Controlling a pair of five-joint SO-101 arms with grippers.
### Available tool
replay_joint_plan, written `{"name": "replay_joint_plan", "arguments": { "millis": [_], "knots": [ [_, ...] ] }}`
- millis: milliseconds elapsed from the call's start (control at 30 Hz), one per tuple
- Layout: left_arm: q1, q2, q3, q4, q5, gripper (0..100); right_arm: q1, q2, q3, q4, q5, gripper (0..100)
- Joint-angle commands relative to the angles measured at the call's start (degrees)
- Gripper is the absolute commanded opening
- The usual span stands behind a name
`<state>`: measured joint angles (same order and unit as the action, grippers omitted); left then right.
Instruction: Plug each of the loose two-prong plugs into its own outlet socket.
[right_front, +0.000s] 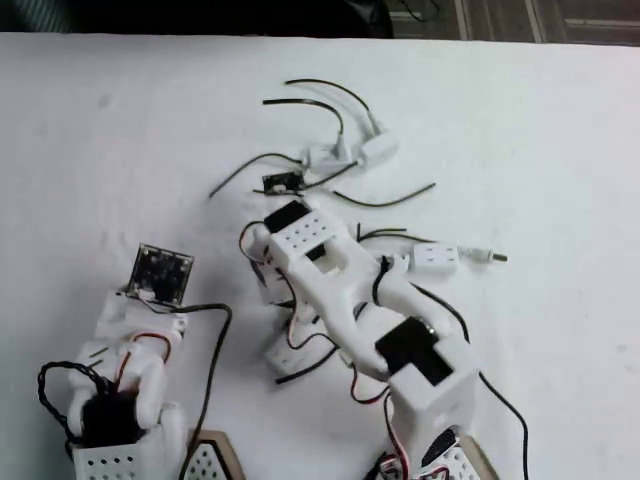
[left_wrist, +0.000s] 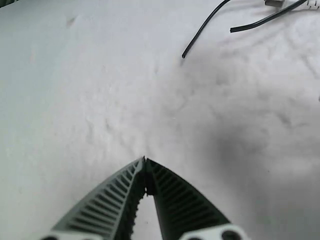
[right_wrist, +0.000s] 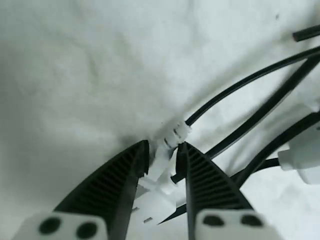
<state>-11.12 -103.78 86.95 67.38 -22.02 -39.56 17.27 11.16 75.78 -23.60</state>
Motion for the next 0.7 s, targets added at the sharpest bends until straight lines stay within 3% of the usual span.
{"name": "replay_joint_plan", "arguments": {
  "millis": [0, 167, 233, 433, 667],
  "knots": [
    [-0.48, -0.57, -0.35, -0.79, -0.70, 2, -0.48, 0.92, -1.76, 0.66, -0.53, 8.8],
    [-0.48, -0.57, -0.35, -0.79, -0.70, 2, -0.31, 2.42, -1.76, 0.84, -0.53, 8.0],
    [-0.48, -0.57, -0.35, -0.79, -0.70, 2, -0.13, 1.80, -1.76, 0.84, -0.53, 3.0],
    [-0.48, -0.57, -0.35, -0.79, -0.70, 2, -0.48, -8.22, -1.76, 1.45, 0.09, 1.8],
    [-0.48, -0.57, -0.35, -0.79, -0.70, 2, -1.98, -24.48, -1.23, 6.11, 10.02, 1.8]
  ]
}}
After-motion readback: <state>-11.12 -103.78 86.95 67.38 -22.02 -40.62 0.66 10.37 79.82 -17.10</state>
